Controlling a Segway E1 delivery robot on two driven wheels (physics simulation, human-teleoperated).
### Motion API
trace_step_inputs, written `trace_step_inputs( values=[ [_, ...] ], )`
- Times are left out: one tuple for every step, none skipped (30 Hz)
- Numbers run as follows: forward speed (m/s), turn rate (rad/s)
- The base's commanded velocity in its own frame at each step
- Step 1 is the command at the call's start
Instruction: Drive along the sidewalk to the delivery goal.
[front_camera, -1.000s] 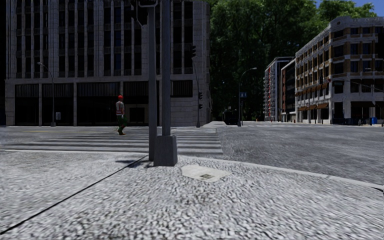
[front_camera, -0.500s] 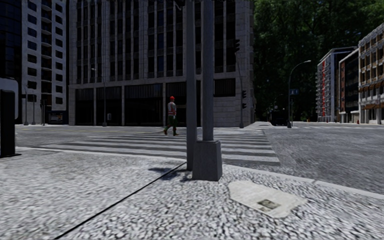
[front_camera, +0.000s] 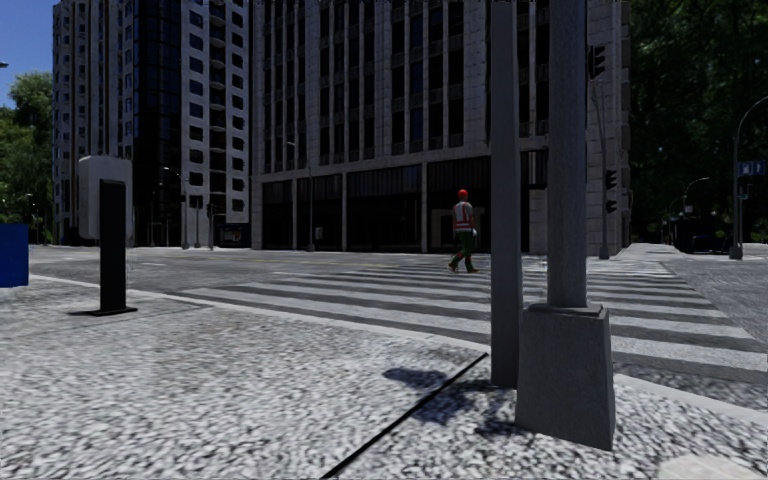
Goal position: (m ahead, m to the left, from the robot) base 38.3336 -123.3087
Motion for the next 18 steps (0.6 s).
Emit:
trace_step_inputs(
  values=[
    [1.77,0.64],
    [1.77,0.64],
    [1.77,0.64],
    [1.77,0.64],
    [1.77,0.64],
    [1.77,0.64],
    [1.77,0.64],
    [1.77,0.64],
    [1.78,0.49],
    [1.78,0.35],
    [1.78,0.35],
    [1.84,0.00],
    [1.91,0.00],
    [2.00,0.00],
    [2.00,0.00],
    [2.00,0.00],
    [2.00,0.00],
    [2.00,0.00]
  ],
)
